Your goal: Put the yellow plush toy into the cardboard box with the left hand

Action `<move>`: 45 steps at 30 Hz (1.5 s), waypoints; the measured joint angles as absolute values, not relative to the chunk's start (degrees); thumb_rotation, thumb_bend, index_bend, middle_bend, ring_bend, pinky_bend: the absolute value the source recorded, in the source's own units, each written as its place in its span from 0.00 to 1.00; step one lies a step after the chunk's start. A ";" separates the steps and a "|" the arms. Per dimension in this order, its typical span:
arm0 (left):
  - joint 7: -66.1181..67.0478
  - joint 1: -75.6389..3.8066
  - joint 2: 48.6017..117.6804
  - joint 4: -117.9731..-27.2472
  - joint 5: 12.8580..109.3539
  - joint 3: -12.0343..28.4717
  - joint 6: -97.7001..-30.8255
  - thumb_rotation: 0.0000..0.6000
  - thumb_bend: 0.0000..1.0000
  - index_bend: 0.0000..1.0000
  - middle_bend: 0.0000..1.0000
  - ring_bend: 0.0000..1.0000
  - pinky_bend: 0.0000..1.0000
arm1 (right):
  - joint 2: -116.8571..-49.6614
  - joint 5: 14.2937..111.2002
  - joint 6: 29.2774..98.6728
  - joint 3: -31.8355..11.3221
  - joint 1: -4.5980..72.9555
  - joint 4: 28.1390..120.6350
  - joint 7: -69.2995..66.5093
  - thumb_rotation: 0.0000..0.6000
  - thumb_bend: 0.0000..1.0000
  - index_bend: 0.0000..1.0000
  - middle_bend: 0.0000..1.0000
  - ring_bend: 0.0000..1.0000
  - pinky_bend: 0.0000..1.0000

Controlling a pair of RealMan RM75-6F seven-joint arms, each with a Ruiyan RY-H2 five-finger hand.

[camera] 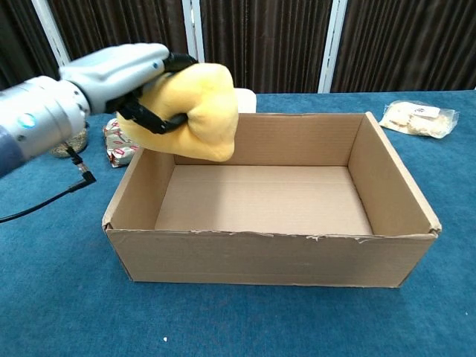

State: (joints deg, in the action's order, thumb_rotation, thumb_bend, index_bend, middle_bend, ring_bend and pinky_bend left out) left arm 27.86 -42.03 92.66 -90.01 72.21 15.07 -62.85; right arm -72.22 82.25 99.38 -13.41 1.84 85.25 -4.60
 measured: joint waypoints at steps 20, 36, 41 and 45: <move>30.06 -46.74 102.49 -76.78 67.19 15.25 -61.56 1.00 0.13 0.00 0.00 0.00 0.17 | -71.81 82.65 98.17 -13.13 1.93 85.49 -5.84 1.00 0.02 0.28 0.14 0.05 0.00; 36.12 -43.64 91.19 -89.22 65.76 15.55 -65.67 1.00 0.13 0.00 0.00 0.00 0.16 | -72.17 82.87 98.41 -13.34 2.04 85.07 -5.52 1.00 0.02 0.28 0.14 0.05 0.00; 37.08 -39.39 83.15 -96.55 64.28 14.74 -68.78 1.00 0.13 0.00 0.00 0.00 0.16 | -72.17 83.14 97.93 -13.02 2.17 85.05 -5.10 1.00 0.02 0.28 0.14 0.05 0.00; 33.69 -33.55 75.08 -102.62 65.93 12.43 -72.86 1.00 0.13 0.00 0.00 0.00 0.16 | -72.17 83.84 97.58 -12.47 2.32 84.97 -4.76 1.00 0.02 0.28 0.14 0.05 0.00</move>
